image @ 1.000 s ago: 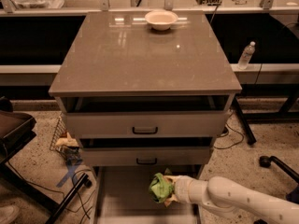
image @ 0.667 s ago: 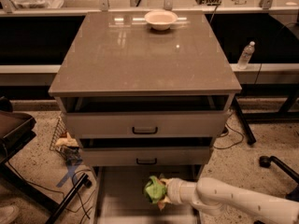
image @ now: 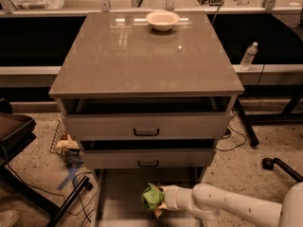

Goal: Place green rice chip bag into bottom drawer

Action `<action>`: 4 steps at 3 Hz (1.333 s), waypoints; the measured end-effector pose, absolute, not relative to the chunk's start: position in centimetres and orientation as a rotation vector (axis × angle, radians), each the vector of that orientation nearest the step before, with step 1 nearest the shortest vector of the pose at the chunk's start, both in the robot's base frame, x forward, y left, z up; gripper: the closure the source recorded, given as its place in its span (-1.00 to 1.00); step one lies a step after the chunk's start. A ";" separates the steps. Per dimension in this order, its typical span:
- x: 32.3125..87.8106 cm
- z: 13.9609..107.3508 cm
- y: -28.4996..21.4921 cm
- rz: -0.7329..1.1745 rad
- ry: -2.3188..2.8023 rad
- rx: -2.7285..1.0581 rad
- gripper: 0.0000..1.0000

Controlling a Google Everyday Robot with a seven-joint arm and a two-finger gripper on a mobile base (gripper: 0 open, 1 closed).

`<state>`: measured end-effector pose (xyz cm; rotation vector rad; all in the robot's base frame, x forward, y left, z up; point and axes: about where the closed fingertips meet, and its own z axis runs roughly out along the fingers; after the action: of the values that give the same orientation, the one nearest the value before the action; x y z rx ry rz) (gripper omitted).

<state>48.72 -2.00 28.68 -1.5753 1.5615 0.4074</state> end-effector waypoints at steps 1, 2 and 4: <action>48.7 28.7 -1.9 0.409 1.560 -1.576 0.19; 48.6 28.7 -1.7 0.412 1.558 -1.577 -0.28; 48.6 28.7 -1.4 0.418 1.555 -1.578 -1.00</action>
Offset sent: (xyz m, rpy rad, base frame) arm -0.0003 0.0010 0.0005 0.0007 -0.0002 0.0018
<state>48.57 -1.40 28.67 -1.5781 1.5549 0.4177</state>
